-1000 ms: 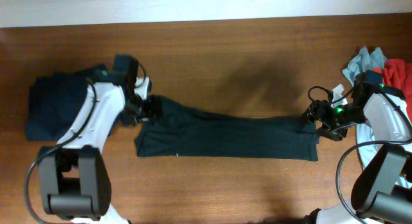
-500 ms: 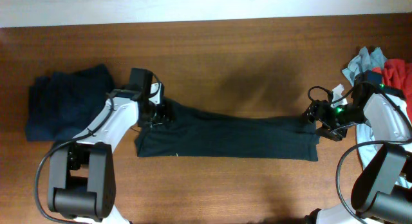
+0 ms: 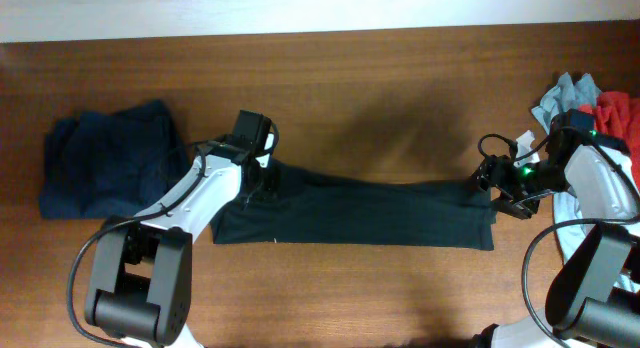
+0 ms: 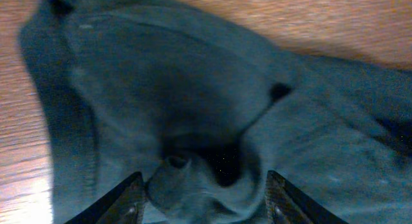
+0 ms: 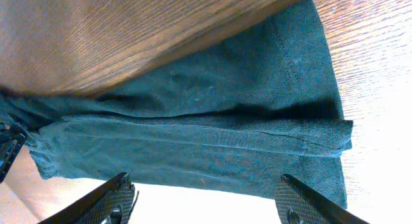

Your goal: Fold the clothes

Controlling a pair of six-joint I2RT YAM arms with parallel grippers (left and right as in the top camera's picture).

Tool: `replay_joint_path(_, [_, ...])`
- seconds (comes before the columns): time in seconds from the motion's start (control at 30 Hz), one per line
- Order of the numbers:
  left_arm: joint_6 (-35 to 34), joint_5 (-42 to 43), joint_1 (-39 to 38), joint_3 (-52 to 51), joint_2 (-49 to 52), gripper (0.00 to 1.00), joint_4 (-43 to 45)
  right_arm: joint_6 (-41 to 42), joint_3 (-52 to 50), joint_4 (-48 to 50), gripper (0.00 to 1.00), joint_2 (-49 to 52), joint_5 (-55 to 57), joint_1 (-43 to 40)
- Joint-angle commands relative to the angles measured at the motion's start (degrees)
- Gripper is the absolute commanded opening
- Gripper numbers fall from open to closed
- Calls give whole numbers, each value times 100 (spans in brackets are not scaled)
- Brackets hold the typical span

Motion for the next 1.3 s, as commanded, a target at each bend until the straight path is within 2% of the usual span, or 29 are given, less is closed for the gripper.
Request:
replay_joint_path(0.0, [122,-374,20,-13,-116,60,-15,-66,76,-7,75,-160,-31,-22])
replay_joint_path(0.33, [385,-267,-13,-4,-127,60,133,-66,76,-7,75,-160,-31,-22])
replay_joint_path(0.43, [479,-610,-13,-4,-127,60,225,-63,76,-7,75,-160,-31,-22])
replay_joint_path(0.7, [866,-181,-144,-7,-127,60,313,-63,76,-4,75,-160,-31,-22])
replay_joint_path(0.83, [1187,-195,-317,-7,-120,56,330,-63,76,-7,75,-160,-31,-22])
replay_joint_path(1.13, [1187,-192,-323,-11,17,38,328,-63,76,-28,75,-160,-33,-22])
replay_joint_path(1.17, [1185,-188,-323,-11,44,32,321,-63,76,-31,75,-160,-31,-22])
replay_joint_path(1.27, [1185,-175,-323,-11,76,6,195,-63,76,-61,75,-160,-31,-22])
